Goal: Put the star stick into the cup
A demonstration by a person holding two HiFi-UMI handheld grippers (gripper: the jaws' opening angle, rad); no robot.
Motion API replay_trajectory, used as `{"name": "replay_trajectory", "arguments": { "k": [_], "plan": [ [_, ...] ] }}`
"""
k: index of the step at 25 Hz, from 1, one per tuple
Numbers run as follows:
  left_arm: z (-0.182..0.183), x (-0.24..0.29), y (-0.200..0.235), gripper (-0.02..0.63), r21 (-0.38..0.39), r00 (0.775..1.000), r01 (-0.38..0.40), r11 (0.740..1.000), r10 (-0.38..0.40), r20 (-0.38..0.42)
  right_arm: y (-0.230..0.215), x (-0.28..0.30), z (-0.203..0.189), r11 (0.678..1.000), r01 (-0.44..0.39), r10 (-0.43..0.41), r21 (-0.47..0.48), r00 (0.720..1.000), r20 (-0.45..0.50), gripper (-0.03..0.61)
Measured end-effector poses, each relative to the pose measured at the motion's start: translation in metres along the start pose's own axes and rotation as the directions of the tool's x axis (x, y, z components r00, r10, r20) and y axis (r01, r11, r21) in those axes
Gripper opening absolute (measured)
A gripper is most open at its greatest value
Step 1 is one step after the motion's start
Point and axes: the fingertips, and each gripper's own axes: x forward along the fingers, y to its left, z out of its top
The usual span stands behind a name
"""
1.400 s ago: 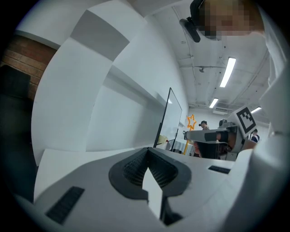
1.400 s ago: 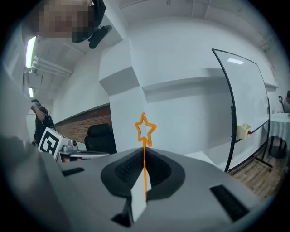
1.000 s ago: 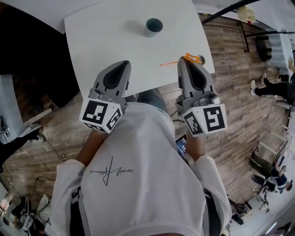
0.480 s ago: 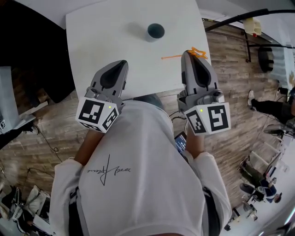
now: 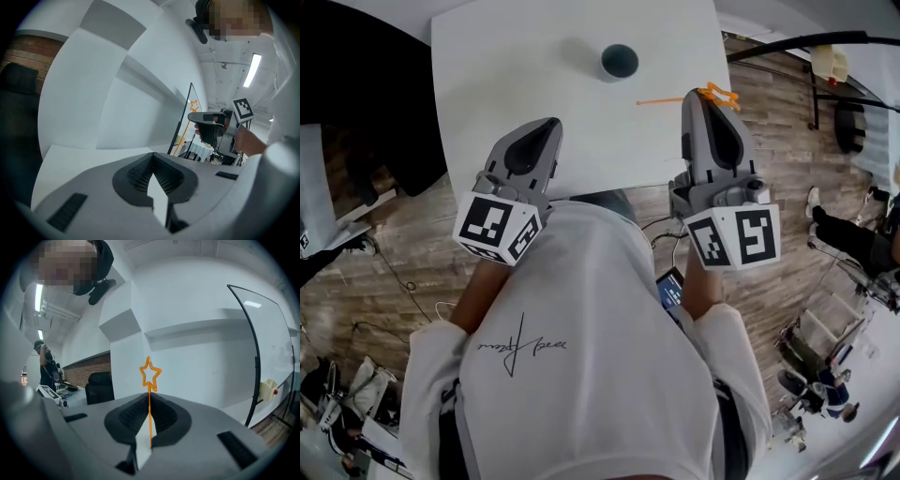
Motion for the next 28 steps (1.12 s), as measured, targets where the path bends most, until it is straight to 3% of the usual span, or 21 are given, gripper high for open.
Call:
{"name": "replay_trajectory", "arguments": {
  "k": [28],
  "plan": [
    [-0.013,0.047,0.003,0.008,-0.039,0.996,-0.038,0.999,0.035,-0.085,-0.047,0.041,0.003,0.998,-0.035,0.036,0.047,0.999,-0.016,0.015]
  ]
}}
